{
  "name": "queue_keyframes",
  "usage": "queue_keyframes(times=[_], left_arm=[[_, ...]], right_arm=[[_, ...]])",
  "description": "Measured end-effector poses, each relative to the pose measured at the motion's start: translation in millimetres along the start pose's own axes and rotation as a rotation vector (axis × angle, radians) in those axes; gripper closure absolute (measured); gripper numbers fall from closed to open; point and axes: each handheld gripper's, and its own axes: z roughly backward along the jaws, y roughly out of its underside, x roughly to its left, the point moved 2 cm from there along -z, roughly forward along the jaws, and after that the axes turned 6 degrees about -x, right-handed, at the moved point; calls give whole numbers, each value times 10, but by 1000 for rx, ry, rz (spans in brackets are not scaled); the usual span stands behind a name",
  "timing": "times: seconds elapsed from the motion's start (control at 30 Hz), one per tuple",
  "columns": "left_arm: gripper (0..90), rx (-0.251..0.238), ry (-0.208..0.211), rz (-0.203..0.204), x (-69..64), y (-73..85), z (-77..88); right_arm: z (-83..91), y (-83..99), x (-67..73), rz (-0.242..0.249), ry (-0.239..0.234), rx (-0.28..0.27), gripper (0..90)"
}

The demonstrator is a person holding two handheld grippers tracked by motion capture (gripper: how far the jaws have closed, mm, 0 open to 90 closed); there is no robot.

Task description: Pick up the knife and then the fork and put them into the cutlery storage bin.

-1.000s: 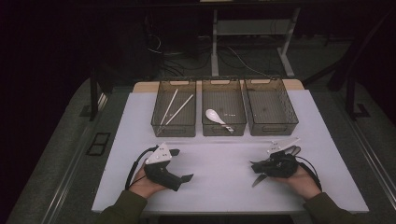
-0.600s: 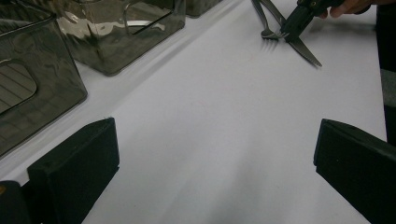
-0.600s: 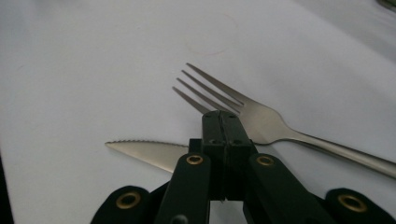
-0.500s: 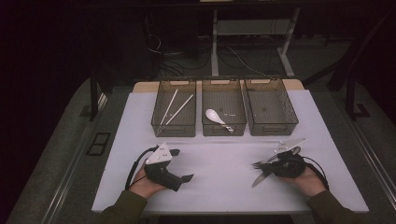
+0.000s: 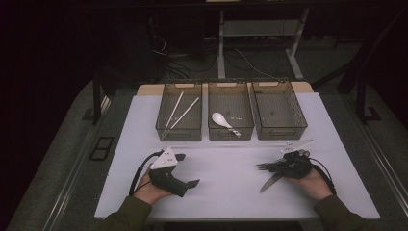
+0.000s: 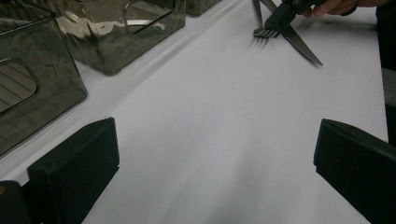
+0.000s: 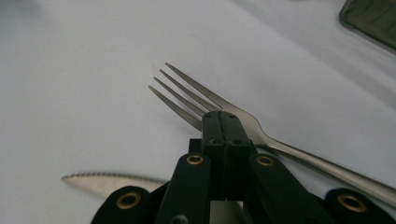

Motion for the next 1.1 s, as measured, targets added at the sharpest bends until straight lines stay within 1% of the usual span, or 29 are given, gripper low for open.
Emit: queue_keyframes(times=[0.07, 0.13, 0.27, 0.3, 0.4, 0.5, 0.6, 0.7, 0.83, 1.0, 1.1], left_arm=[[0, 0, 0, -1, 0, 1, -2], [0, -7, -2, 8, -3, 1, -6], [0, -6, -3, 4, -2, 1, -5], [0, -5, -1, 0, 2, 0, -4], [0, -5, -2, 1, 6, 1, -1], [0, -7, -1, 7, 3, 2, 0], [0, -9, 0, 8, -2, 1, 2], [0, -4, 1, 2, 3, 0, 10], [0, -7, 2, 3, 3, 1, 8], [0, -2, 2, 1, 2, 1, 4], [0, 0, 3, -2, 0, 0, -3]], right_arm=[[-29, -31, -17, -5, 10, -4, 896], [-64, -60, -37, -6, 13, -11, 896], [-142, -140, -94, -12, 24, -20, 896], [-161, -162, -107, -19, 25, -19, 897], [-214, -212, -149, -18, 32, -28, 897], [-217, -221, -154, -22, 32, -25, 896], [-141, -216, -134, -20, 22, -34, 896], [0, -183, -66, -19, 1, -51, 896], [153, -46, 92, -7, -27, -49, 896], [291, 159, 280, 15, -51, -27, 896], [305, 254, 336, 27, -42, 0, 896]])
